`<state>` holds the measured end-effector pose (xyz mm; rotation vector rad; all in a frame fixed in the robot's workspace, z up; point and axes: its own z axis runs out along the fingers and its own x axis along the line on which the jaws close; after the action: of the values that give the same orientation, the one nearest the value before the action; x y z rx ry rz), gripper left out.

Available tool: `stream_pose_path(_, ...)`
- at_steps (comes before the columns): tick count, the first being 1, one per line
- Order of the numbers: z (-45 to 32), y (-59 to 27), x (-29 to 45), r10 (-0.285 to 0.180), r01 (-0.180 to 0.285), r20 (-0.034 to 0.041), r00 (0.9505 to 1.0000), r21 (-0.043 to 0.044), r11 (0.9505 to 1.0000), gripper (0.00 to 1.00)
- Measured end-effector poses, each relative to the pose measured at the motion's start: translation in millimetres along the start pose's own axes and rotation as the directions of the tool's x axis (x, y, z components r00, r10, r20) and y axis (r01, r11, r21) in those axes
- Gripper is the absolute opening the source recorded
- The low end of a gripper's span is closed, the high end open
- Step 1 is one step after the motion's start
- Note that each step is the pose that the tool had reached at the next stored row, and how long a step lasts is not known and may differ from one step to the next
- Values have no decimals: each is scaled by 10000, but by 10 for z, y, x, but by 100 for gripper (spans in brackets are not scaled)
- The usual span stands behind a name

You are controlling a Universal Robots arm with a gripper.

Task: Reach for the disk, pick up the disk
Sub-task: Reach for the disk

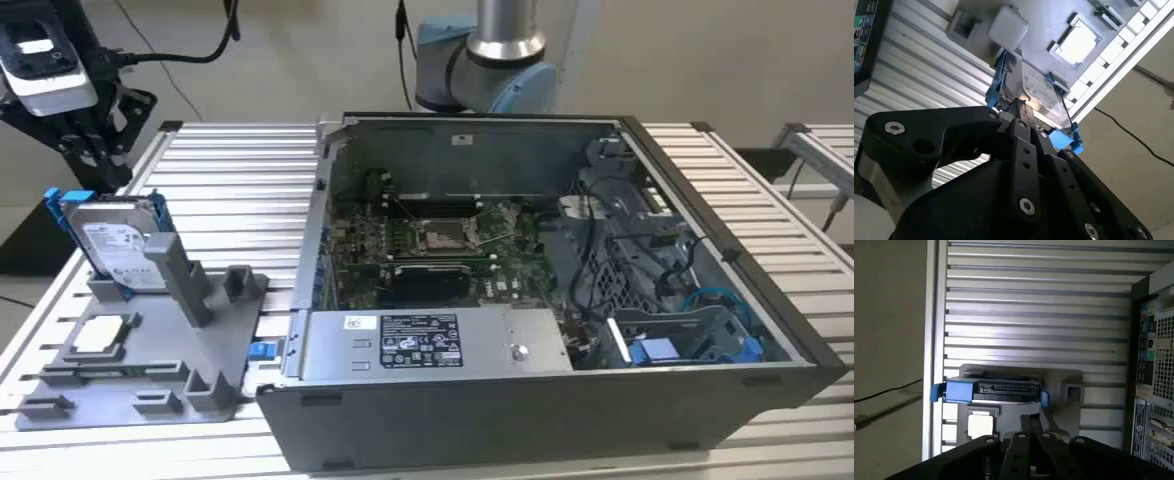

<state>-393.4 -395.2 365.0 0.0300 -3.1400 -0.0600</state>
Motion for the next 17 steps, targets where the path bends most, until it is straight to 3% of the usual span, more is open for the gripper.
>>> stream_pose_path(12,0,0,0,0,0,0,10000,0,10000,0)
stream_pose_path(17,12,189,31,0,0,1,10000,-1,10000,0)
